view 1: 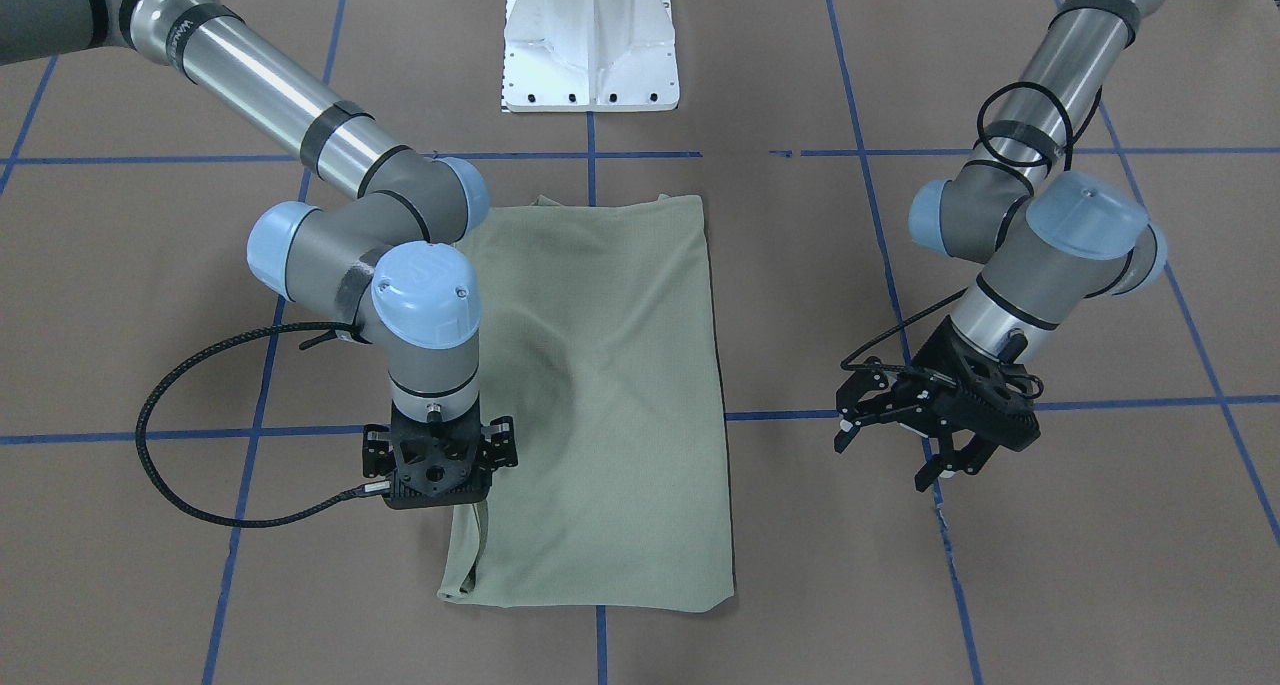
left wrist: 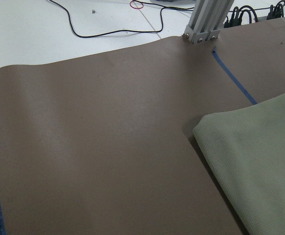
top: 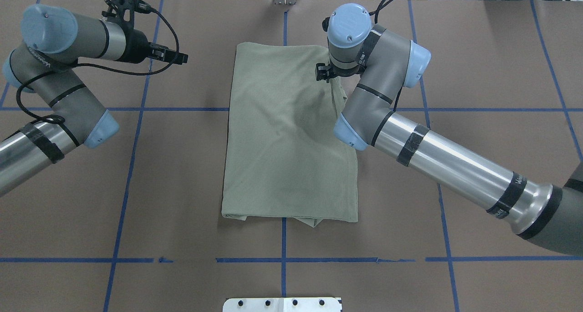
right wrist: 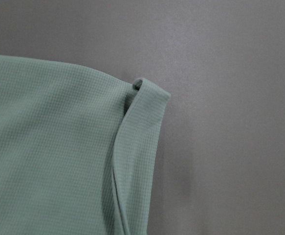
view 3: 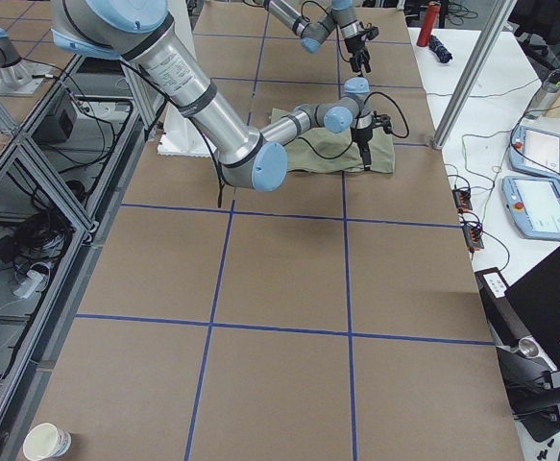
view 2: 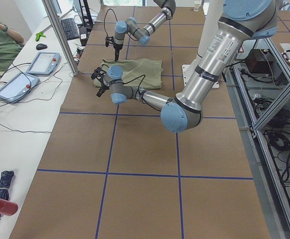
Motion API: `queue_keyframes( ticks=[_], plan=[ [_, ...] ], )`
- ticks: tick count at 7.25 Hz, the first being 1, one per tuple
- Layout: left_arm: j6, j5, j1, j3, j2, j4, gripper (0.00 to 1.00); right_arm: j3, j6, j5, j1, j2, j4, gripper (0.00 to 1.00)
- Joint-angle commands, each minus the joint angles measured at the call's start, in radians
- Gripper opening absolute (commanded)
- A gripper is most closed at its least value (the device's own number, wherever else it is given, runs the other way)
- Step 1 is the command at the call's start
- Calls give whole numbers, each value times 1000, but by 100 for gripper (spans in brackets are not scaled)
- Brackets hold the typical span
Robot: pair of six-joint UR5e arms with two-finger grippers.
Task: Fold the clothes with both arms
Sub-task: 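Raise the right gripper above the shirt's far corner, then lift the right gripper away from the shirt toward its side of the table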
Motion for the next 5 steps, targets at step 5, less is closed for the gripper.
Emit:
queue_keyframes(
  ticks=[5],
  plan=[
    [2,-1,-1,-1,2,0,100,-32,-39,-55,-26,-4,-11,100]
  ],
)
